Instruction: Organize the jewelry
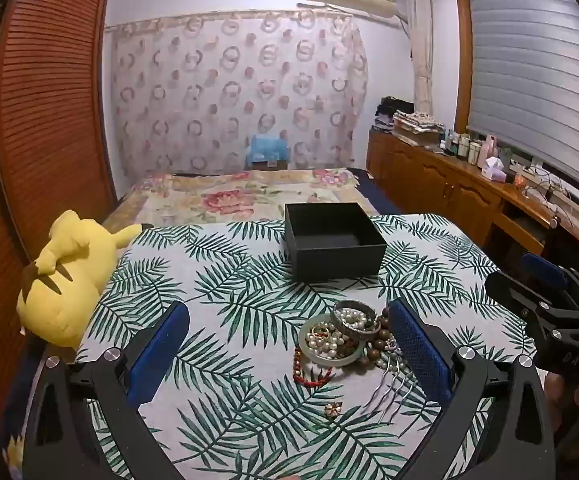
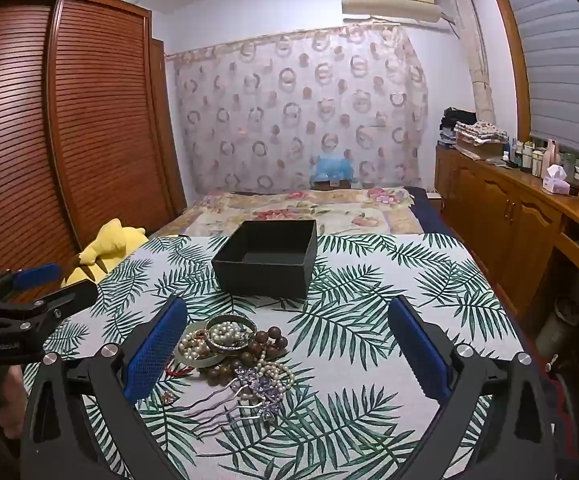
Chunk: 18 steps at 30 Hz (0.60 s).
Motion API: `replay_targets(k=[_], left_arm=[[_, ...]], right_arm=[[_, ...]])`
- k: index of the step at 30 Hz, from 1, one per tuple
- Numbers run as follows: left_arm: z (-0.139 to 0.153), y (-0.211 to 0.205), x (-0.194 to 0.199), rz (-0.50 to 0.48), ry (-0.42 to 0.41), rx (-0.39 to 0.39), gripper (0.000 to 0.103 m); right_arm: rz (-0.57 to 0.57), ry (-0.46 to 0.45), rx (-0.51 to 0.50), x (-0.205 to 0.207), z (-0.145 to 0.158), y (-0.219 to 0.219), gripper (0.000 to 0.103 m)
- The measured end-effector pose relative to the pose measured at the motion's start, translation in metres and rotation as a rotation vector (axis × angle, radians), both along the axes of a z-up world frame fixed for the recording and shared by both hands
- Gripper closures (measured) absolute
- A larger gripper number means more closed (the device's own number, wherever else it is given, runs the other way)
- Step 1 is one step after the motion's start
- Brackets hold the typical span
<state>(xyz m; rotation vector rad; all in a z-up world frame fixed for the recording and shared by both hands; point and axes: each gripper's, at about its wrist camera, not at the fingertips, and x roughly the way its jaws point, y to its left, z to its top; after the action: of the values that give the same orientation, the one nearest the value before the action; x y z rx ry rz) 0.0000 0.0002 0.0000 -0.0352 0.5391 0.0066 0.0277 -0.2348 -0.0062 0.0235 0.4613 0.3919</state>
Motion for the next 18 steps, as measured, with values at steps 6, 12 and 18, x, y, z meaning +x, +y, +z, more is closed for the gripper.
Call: replay_targets(k=[6, 12, 18], left_arm=[[0.0002, 0.0016, 0.0004, 0.001, 0.001, 0.0, 0.007], [-0.0003, 0.0001, 0.0002, 0.003, -0.006, 0.002, 0.007], [0.0039, 0.0005, -0.0007, 0.004, -0.009, 0.0, 0.007]], right_arm=[[0.003, -0.001, 0.0, -0.0004, 0.0011, 0.0004, 0.002], [0.001, 0.0, 0.002, 0.0004, 0.0, -0.0001, 0.003], [0.001, 0.0, 0.004, 0.0003, 0.0007, -0.0001, 0.003]])
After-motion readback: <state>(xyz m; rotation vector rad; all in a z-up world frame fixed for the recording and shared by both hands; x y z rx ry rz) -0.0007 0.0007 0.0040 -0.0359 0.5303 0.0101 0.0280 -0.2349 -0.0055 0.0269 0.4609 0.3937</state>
